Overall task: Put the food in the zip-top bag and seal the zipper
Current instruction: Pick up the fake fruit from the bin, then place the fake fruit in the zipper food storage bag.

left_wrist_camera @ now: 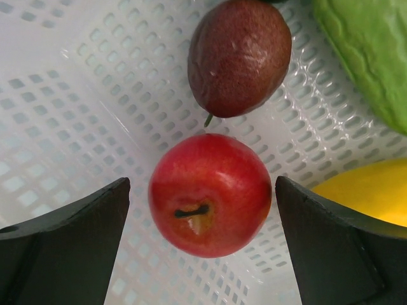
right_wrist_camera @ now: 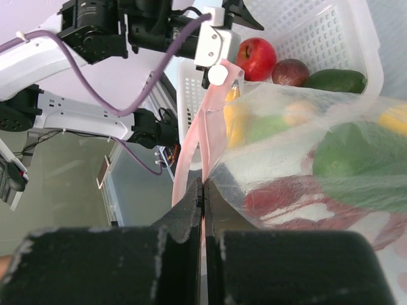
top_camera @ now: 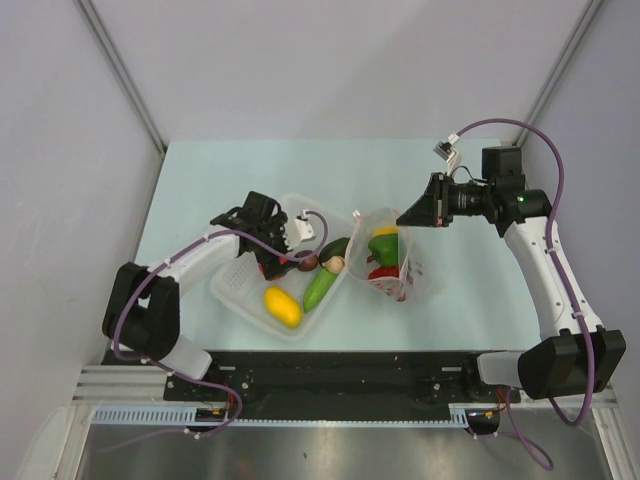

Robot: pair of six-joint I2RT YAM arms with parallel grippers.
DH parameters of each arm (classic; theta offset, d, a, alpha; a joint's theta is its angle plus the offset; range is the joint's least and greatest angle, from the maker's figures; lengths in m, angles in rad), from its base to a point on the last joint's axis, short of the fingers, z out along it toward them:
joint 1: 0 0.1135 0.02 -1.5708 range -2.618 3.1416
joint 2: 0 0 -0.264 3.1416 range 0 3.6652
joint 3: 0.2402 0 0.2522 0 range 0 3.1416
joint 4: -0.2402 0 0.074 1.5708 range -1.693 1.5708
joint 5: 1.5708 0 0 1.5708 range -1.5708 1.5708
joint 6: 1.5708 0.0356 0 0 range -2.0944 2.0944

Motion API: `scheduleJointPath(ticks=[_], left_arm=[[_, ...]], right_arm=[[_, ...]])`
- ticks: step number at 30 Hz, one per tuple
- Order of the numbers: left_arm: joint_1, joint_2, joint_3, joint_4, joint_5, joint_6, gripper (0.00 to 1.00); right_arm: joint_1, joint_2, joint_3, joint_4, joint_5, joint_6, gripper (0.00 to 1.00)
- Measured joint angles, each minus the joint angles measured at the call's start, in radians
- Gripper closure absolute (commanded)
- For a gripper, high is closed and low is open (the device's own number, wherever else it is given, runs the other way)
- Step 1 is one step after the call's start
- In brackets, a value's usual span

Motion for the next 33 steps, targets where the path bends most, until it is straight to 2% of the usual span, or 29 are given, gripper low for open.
scheduleJointPath(ticks=[2,5,6,8,9,12,18,23,29,33], left_arm=[[0.000,0.014,-0.014,0.000,-0.009,0.019,0.02],[0.000,0.015,-0.024,-0.010,-0.016,0.035,0.12],[0.000,0.015,-0.024,-0.013,-0.016,0.041,0.22],[0.000,0.015,-0.023,-0.025,-0.016,0.052,0.35],[0.000,0.015,-0.018,-0.039,-0.015,0.055,0.48],[0.000,0.016,0.034,-0.115,0.005,0.046,0.62],[-0.003,-0.009,0.291,-0.216,0.154,-0.053,0.63],[-0.051,-0.104,0.488,-0.137,0.317,-0.252,0.62],[-0.185,-0.198,0.537,0.047,0.420,-0.452,0.61],[-0.283,-0.167,0.541,0.084,0.409,-0.479,0.60]], right_arm=[[0.000,0.000,0.000,-0.005,0.000,-0.003,1.00],[0.000,0.000,0.000,-0.012,0.000,-0.010,1.00],[0.000,0.001,0.000,-0.014,0.000,-0.012,1.00],[0.000,0.002,0.000,-0.018,0.000,-0.014,1.00],[0.000,0.003,0.000,-0.019,0.000,-0.016,1.00],[0.000,0.005,0.000,-0.022,0.001,-0.018,1.00],[0.000,0.007,0.000,-0.023,0.002,-0.017,1.00],[0.000,0.008,0.000,-0.021,0.003,-0.016,1.00],[0.001,0.010,0.000,-0.015,0.003,-0.011,1.00],[0.001,0.010,0.000,-0.015,0.003,-0.010,1.00]])
